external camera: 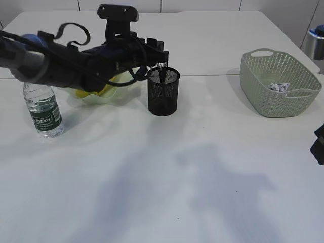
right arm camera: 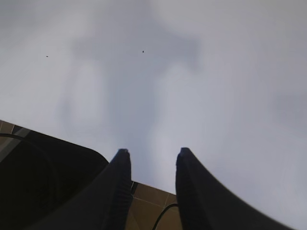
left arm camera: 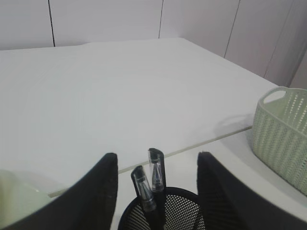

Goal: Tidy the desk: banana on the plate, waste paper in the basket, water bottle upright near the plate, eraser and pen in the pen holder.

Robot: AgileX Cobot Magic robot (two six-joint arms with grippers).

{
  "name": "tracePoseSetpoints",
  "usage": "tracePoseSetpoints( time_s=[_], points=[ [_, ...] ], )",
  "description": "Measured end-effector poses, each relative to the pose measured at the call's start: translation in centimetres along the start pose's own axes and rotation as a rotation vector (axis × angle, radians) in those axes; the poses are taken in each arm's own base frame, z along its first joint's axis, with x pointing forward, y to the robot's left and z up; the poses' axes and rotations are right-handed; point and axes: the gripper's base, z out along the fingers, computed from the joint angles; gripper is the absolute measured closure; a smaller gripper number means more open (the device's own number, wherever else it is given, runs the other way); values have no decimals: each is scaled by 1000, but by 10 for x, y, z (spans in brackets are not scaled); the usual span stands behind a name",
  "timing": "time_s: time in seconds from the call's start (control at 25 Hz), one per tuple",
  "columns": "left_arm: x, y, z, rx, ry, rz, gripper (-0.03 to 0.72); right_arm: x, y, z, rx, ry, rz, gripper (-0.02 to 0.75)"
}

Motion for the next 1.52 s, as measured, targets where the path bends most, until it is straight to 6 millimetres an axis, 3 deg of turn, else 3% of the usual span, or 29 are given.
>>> tracePoseSetpoints(
  time_s=[0.28,0.48,0.76,0.88,1.08,1.32,1.4,1.52],
  points=[
    [-47,-9,-35,12,238,15,363,-2,0,0,-1,-19,0,499],
    [-74,-13,-76,11,475,22,437,-2,0,0,-1,-27,0,499],
    [-123,-9,-137,-5,594,24,450,-4,-1,0,9,-43,-4,499],
    [-136,10,-155,-51,623,-15,450,-7,-1,0,8,-72,-5,499],
    [-152,67,-187,-202,667,-136,450,-10,-1,-1,8,-106,-5,499],
    [-167,135,-253,-437,606,-290,450,-10,-2,-1,27,-108,-38,499],
    [-160,145,-277,-496,598,-333,450,-10,-3,-1,39,-113,-55,499],
    [-148,140,-305,-538,595,-358,450,-13,-7,-1,81,-141,-76,499]
  ],
)
